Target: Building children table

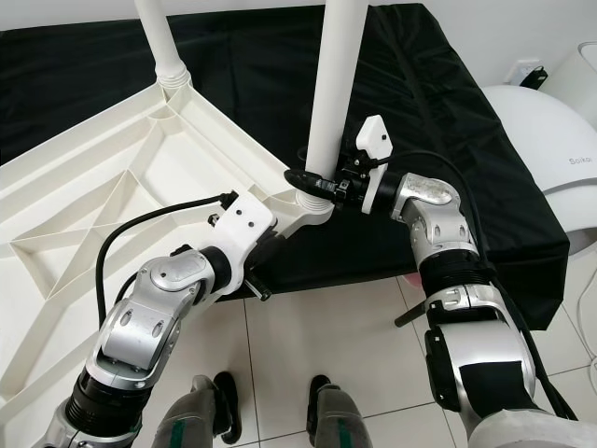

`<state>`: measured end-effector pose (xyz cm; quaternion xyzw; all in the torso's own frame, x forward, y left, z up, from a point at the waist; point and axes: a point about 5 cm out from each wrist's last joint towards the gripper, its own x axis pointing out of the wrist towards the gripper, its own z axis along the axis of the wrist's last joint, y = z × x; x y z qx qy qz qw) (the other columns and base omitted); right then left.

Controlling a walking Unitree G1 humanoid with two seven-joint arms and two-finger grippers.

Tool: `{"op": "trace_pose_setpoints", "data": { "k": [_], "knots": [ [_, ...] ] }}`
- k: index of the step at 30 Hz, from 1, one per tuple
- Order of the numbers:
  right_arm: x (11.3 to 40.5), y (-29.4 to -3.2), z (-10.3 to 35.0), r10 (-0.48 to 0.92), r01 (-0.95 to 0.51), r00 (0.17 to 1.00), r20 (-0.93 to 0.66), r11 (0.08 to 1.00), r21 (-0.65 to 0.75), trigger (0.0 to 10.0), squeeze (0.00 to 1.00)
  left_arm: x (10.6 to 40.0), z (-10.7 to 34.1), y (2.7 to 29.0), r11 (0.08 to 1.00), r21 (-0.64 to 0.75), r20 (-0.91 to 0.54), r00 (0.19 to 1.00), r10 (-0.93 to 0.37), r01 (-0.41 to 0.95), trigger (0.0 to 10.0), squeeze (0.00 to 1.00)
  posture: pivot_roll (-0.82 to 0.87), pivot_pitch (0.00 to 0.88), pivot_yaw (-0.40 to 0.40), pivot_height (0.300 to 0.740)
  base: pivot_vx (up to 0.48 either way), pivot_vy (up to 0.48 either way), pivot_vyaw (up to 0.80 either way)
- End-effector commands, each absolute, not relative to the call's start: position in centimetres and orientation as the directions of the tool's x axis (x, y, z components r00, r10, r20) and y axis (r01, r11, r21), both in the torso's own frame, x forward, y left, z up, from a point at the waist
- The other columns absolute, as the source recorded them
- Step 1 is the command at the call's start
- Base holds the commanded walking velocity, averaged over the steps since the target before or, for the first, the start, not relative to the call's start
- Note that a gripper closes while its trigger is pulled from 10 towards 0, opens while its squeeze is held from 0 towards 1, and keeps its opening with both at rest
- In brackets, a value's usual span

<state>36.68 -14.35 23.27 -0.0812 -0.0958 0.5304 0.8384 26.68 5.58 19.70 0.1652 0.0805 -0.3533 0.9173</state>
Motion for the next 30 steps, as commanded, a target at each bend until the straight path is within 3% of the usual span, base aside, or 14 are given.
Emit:
{"op": "trace_pose_setpoints", "data": {
  "k": [1, 14, 30],
  "knots": [
    [36.6, -14.9, 23.3, 0.899, -0.873, 0.426, 0.096, 0.437, -0.215, 10.0, 0.0, 26.6, 21.5, 5.5, 0.74, 0.291, -0.159, 0.793, -0.588, 0.607, 10.0, 0.0, -0.1, 0.232, -0.001, 0.74, 0.0, 0.0, 0.0],
    [35.1, -14.4, 22.6, 0.87, -0.865, 0.459, 0.178, 0.484, -0.135, 10.0, 0.0, 26.7, 21.3, 5.7, 0.748, 0.29, -0.163, 0.801, -0.576, 0.597, 10.0, 0.0, -0.11, 0.232, -0.01, 0.74, 0.0, 0.0, 0.0],
    [33.0, -13.0, 22.4, 0.751, -0.755, 0.609, 0.255, 0.648, -0.103, 10.0, 0.0, 26.9, 21.3, 5.9, 0.767, 0.3, -0.155, 0.823, -0.547, 0.567, 10.0, 0.0, -0.11, 0.22, -0.019, 0.74, 0.0, 0.0, 0.0]
  ]
}}
